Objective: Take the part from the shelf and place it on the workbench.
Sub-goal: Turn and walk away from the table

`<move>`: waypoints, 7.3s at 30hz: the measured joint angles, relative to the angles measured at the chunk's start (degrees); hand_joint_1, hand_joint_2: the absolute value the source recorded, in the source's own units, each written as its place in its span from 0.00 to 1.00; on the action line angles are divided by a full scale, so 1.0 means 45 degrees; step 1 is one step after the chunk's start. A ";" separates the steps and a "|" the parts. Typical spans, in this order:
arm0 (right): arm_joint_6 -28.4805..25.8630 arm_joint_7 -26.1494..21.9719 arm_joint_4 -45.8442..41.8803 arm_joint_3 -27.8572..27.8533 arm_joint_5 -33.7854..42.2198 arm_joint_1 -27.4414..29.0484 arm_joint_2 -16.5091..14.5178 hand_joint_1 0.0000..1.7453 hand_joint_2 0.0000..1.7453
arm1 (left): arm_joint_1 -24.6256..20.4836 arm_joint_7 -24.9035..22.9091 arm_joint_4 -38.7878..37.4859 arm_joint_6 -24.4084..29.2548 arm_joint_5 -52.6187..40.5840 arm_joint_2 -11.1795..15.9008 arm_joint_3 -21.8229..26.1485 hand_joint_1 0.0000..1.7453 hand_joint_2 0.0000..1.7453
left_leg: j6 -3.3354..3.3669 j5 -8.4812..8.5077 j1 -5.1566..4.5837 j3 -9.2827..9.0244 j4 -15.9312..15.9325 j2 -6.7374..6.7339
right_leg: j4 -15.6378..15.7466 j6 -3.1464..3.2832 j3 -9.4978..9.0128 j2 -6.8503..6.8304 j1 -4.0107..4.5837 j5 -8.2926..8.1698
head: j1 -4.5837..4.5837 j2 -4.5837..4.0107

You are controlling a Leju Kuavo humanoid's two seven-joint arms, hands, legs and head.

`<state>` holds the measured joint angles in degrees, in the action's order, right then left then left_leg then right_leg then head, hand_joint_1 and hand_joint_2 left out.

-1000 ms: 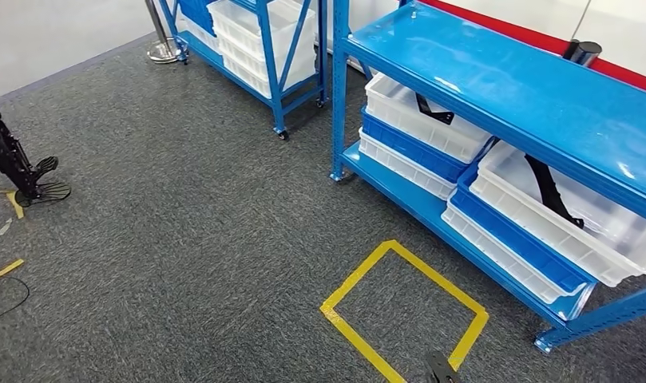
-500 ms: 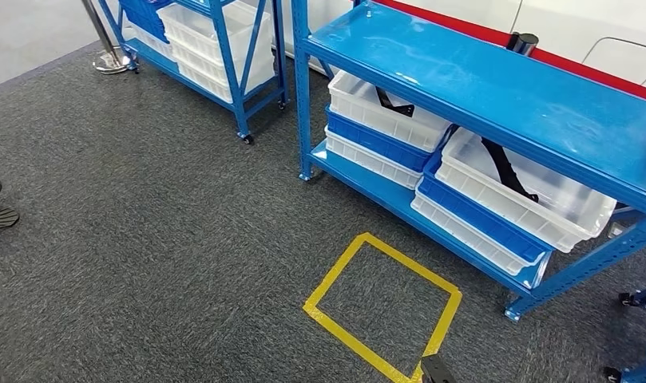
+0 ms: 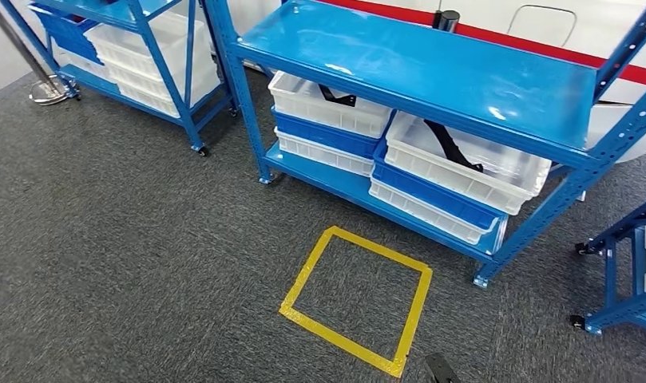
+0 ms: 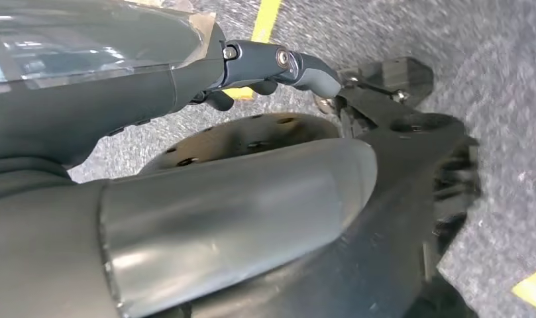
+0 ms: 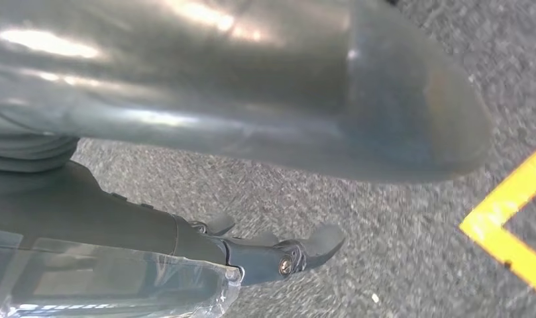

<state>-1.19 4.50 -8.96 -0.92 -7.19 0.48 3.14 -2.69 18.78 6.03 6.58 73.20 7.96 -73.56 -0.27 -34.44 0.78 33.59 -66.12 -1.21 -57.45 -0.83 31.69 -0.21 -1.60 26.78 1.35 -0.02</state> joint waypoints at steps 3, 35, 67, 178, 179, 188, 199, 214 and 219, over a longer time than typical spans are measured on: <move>-0.0004 0.0000 0.0007 0.0000 -0.0008 0.0006 0.0001 0.00 0.00 | 0.0072 0.0000 0.0000 0.0008 0.0013 -0.0022 -0.0002 0.00 0.00 | 0.0024 -0.0351 0.0002 0.0856 -0.1523 0.0255 | -0.0013 0.0063 0.0019 0.0467 0.0080 -0.0018 | -0.0007 0.0000; -0.0109 -0.0105 0.0019 0.0198 -0.0438 -0.0032 0.0027 0.00 0.00 | 0.0015 0.0154 0.0005 0.0341 -0.0151 -0.0063 -0.0058 0.00 0.00 | 0.0820 0.1915 -0.0055 -0.0808 0.2627 0.0381 | -0.2236 -0.0333 0.1296 0.0293 0.0108 0.0904 | 0.0047 0.0000; -0.0145 -0.0092 0.0024 0.0287 -0.0578 0.0004 -0.0019 0.00 0.00 | 0.0090 0.0131 -0.0015 0.0568 -0.0097 -0.0107 -0.0056 0.00 0.00 | 0.0916 0.1678 -0.0289 -0.0419 0.2034 0.0191 | -0.3639 -0.0294 0.1602 0.0172 0.0192 0.1892 | 0.0006 0.0000; 0.0025 0.0155 0.0033 0.0364 -0.0573 -0.0017 0.0084 0.00 0.00 | -0.0143 -0.0008 0.0007 0.1413 -0.0300 -0.0434 -0.0276 0.00 0.00 | 0.0823 0.1248 -0.0419 -0.0673 0.1853 -0.0481 | -0.0755 -0.0716 0.0382 -0.0510 0.0107 0.0508 | 0.0038 0.0000; 0.0025 0.0151 0.0033 0.0364 -0.0573 -0.0037 0.0089 0.00 0.00 | -0.0147 -0.0012 0.0010 0.1416 -0.0304 -0.0438 -0.0283 0.00 0.00 | 0.0750 0.1186 -0.0449 -0.0730 0.1847 -0.0563 | -0.0292 -0.0629 0.0158 -0.0649 0.0138 0.0312 | 0.0032 0.0000; 0.0025 0.0136 0.0034 0.0359 -0.0577 -0.0056 0.0073 0.00 0.00 | -0.0210 -0.0028 0.0033 0.1428 -0.0304 -0.0450 -0.0342 0.00 0.00 | 0.0078 -0.0629 -0.0142 0.0666 -0.1351 0.0232 | -0.0068 0.0005 0.0063 0.0357 -0.0043 0.0122 | -0.0042 0.0000; 0.0035 0.0075 0.0034 0.0367 -0.0667 -0.0009 0.0056 0.00 0.00 | -0.0226 -0.0121 0.0072 0.1541 -0.0262 -0.0455 -0.0367 0.00 0.00 | 0.0409 0.1510 0.0022 -0.0518 0.1971 0.0894 | -0.0242 -0.0522 0.0376 0.1278 -0.0048 0.0163 | -0.0009 0.0000; -0.0080 0.0039 0.0034 0.0374 -0.0801 -0.0067 0.0019 0.00 0.25 | -0.0213 -0.0540 0.0102 0.1573 -0.0192 -0.0516 -0.0367 0.00 1.00 | 0.0835 0.1507 -0.0221 -0.0610 0.2002 0.0068 | 0.0151 -0.0473 -0.0342 -0.0012 0.0042 0.0283 | 0.0021 0.0000; -0.0091 -0.0012 0.0034 0.0374 -0.0811 -0.0067 -0.0005 0.00 1.00 | -0.0205 -0.0561 0.0111 0.1514 -0.0196 -0.0545 -0.0339 0.00 1.00 | 0.0697 0.1575 -0.0161 -0.0661 0.2100 0.0077 | 0.0139 -0.0441 -0.0333 -0.0011 0.0131 0.0292 | 0.0021 0.0000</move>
<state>-1.60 4.45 -8.81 0.77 -10.84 0.18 3.12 -3.61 16.25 6.53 13.39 72.32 5.51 -75.08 2.87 -27.36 0.05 30.62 -56.66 -0.86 -56.83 -2.82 30.19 -0.26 -1.01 28.09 1.44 -0.02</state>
